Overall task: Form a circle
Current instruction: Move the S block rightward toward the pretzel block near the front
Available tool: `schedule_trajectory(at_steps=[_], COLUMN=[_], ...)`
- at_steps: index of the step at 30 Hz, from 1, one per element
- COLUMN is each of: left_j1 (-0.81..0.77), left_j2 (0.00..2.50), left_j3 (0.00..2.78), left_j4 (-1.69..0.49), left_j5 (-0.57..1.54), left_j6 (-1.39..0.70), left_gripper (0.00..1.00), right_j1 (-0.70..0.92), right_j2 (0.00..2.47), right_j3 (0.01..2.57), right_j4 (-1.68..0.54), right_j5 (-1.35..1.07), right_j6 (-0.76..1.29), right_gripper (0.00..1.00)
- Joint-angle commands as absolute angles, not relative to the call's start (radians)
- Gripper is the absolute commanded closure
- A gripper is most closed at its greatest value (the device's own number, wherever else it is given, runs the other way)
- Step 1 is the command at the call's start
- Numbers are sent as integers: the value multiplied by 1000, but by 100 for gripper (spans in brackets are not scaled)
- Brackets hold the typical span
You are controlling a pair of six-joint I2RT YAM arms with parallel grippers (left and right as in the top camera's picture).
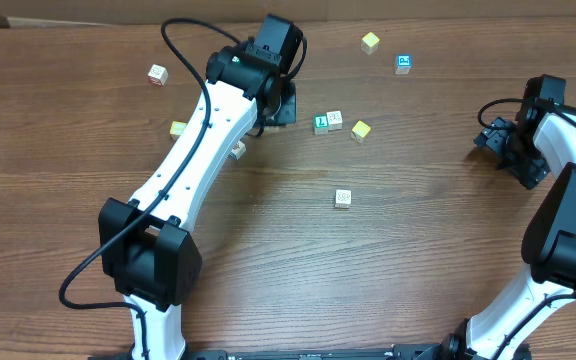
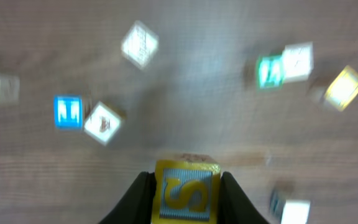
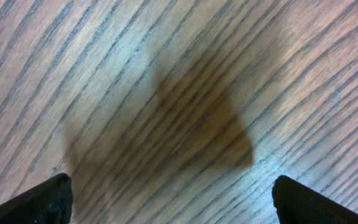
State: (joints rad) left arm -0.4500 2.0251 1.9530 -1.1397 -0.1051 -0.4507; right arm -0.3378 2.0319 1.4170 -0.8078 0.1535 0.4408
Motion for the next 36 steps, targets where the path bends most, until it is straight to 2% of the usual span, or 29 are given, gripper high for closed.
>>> schedule_trajectory(at_steps=[1,13,36], left_j1=[-474,-567,-653], left_j2=[2063,2180,2313], left_j3=[1949,1949,1948], left_j4=[-1234,-1212,-1063], left_j5=[-32,-33,-32], left_j6=[-441,-442,-442], left_gripper=[84,81,84], right_j1=[-337,-337,-337], right_j2=[2005,2005,2005], right_j3=[1413,1413,1413], right_j4=[-805,-805,-805], right_j5=[157,157,156], right_j6=[445,445,445], right_gripper=[0,0,0])
